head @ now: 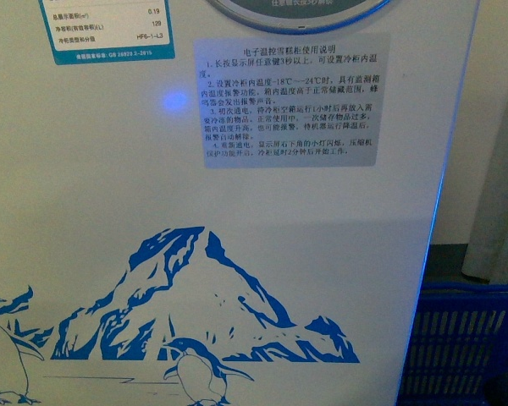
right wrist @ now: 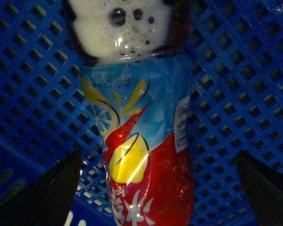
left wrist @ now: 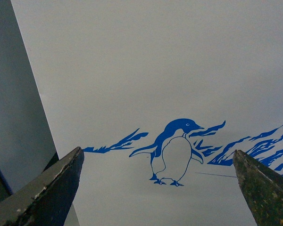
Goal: Put drink in fridge
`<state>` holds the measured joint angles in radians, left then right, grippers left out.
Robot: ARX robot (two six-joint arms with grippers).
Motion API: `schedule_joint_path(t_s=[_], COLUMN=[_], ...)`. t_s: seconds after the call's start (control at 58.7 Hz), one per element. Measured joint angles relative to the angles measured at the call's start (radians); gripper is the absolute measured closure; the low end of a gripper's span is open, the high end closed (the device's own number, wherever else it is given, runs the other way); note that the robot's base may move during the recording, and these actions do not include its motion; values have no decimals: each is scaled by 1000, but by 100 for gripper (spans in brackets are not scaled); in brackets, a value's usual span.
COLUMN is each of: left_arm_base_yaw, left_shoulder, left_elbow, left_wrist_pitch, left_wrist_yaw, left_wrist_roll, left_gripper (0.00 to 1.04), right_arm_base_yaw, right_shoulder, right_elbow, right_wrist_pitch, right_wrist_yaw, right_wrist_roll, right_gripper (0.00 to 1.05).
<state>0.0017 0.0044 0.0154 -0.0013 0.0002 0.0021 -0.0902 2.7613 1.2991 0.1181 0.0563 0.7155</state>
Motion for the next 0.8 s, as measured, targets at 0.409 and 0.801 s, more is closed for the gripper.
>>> schedule_joint_path(t_s=[0.409,0.801], left_arm_base_yaw=[0,0], left_shoulder=[0,0], left_elbow=[0,0], left_wrist_pitch=[0,0], left_wrist_yaw=[0,0], left_wrist_roll=[0,0], left_gripper=[8,8], right_arm_base_yaw=[3,16], right_shoulder=[158,219], right_elbow=[155,219], right_wrist_pitch=[-76,-93], right_wrist_yaw=[37,45], right_wrist_roll=[-52,-92], right_gripper=[7,7])
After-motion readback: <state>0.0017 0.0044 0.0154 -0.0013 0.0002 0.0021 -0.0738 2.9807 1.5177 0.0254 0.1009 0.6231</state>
